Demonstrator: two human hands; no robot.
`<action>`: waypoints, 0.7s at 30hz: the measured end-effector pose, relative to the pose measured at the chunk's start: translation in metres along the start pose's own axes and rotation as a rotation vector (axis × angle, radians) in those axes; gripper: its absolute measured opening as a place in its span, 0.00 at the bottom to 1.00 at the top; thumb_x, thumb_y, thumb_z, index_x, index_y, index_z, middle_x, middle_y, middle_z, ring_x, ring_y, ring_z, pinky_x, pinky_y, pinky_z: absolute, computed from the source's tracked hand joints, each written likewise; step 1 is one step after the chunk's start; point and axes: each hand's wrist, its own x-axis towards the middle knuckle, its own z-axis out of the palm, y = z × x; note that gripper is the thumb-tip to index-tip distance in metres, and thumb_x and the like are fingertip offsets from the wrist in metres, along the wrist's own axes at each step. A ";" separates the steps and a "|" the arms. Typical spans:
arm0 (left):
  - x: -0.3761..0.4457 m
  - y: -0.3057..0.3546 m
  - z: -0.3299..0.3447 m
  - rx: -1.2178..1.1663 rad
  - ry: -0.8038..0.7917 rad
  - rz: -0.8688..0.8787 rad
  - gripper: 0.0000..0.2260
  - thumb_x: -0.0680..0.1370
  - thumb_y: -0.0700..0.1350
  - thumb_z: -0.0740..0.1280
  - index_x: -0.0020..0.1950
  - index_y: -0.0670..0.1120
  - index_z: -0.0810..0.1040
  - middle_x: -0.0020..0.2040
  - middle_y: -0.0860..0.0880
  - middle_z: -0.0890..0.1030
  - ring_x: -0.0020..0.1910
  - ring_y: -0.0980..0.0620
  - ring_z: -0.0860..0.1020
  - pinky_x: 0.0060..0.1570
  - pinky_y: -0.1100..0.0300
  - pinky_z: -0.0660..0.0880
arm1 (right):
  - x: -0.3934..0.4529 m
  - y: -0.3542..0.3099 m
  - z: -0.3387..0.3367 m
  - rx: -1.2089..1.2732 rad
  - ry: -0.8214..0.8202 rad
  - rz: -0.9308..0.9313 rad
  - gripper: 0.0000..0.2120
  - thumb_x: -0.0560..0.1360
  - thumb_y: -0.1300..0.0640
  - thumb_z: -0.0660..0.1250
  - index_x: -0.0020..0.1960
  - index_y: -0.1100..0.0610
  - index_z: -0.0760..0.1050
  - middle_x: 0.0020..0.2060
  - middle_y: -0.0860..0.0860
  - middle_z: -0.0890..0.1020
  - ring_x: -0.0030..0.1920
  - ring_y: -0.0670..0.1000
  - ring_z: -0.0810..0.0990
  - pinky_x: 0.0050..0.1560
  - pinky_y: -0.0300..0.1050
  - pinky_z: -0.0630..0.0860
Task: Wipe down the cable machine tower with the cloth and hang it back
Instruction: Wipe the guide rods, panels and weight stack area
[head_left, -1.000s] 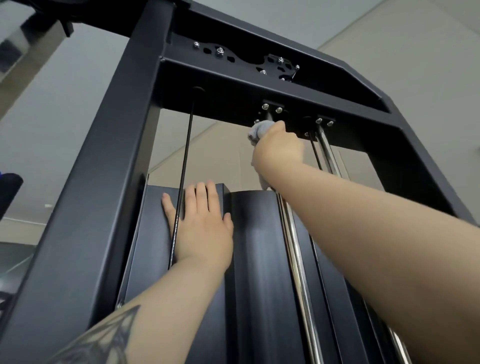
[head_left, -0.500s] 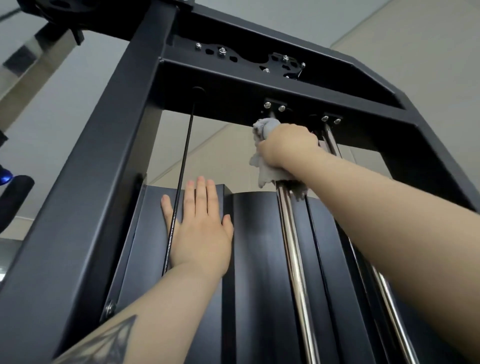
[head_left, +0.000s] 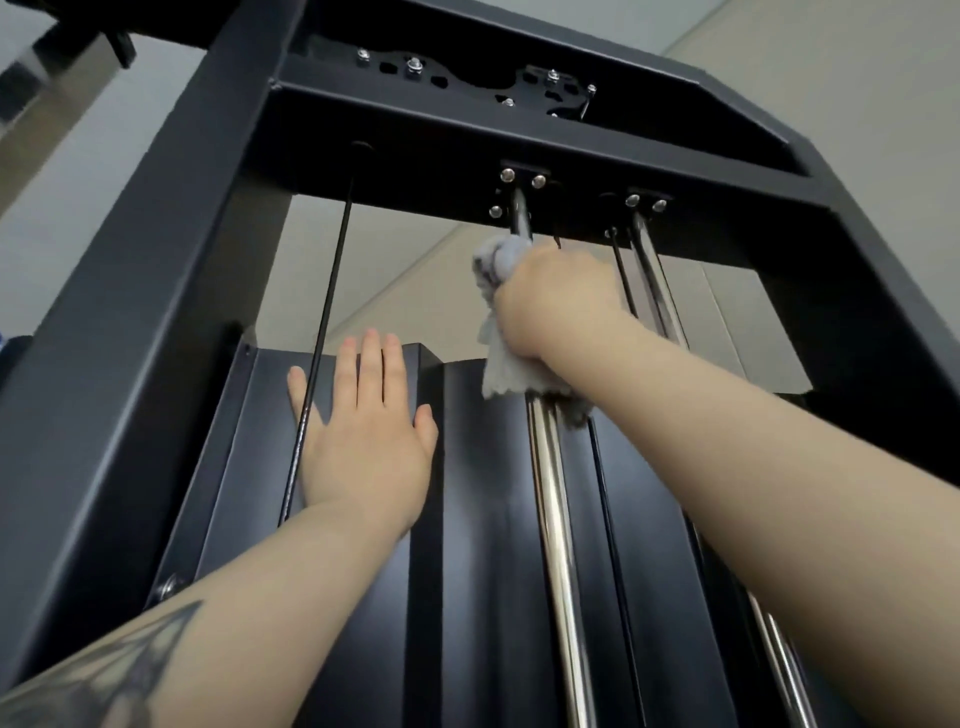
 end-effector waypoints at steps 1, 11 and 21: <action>0.000 0.000 0.000 0.005 0.001 -0.002 0.30 0.83 0.54 0.42 0.77 0.43 0.32 0.80 0.46 0.38 0.79 0.48 0.39 0.75 0.38 0.42 | -0.012 0.003 0.001 -0.052 -0.056 -0.051 0.11 0.77 0.60 0.60 0.59 0.58 0.70 0.39 0.53 0.69 0.42 0.54 0.71 0.34 0.43 0.63; -0.002 0.001 0.000 0.017 0.019 -0.022 0.30 0.82 0.54 0.42 0.79 0.44 0.35 0.80 0.47 0.40 0.79 0.49 0.41 0.74 0.41 0.42 | 0.009 0.015 -0.016 0.010 -0.042 -0.242 0.18 0.78 0.57 0.59 0.31 0.51 0.57 0.37 0.50 0.68 0.43 0.54 0.71 0.41 0.45 0.67; -0.004 0.004 -0.002 0.020 -0.007 -0.062 0.29 0.83 0.54 0.43 0.79 0.45 0.34 0.80 0.49 0.38 0.79 0.51 0.39 0.74 0.44 0.42 | -0.021 0.010 -0.011 -0.013 -0.154 -0.244 0.09 0.74 0.61 0.60 0.47 0.47 0.68 0.33 0.49 0.64 0.37 0.53 0.61 0.37 0.40 0.70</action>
